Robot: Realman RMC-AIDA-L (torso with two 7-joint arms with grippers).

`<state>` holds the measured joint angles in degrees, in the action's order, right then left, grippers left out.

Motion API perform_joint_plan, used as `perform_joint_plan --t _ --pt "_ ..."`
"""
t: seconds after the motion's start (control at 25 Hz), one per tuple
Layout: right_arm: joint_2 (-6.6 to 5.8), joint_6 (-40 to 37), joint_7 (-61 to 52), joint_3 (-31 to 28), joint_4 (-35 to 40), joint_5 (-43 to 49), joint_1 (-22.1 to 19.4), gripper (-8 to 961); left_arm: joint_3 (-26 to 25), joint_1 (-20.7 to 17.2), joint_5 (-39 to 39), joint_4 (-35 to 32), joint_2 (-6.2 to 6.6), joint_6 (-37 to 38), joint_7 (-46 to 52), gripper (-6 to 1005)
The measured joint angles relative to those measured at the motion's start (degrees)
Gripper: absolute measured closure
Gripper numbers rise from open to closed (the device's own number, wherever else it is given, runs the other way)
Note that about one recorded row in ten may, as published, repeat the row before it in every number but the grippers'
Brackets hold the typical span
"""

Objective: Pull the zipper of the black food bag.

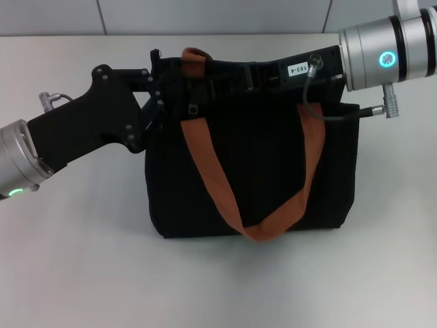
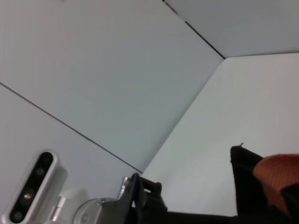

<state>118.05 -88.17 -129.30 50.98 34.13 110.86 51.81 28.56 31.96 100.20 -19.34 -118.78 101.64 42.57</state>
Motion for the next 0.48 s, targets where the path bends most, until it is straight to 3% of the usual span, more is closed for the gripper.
perform_joint_plan --t 0.48 --pt "0.52 0.4 0.9 0.5 0.2 -0.6 0.1 815 0.5 -0.6 -0.5 0.7 0.03 0.0 -0.1 975"
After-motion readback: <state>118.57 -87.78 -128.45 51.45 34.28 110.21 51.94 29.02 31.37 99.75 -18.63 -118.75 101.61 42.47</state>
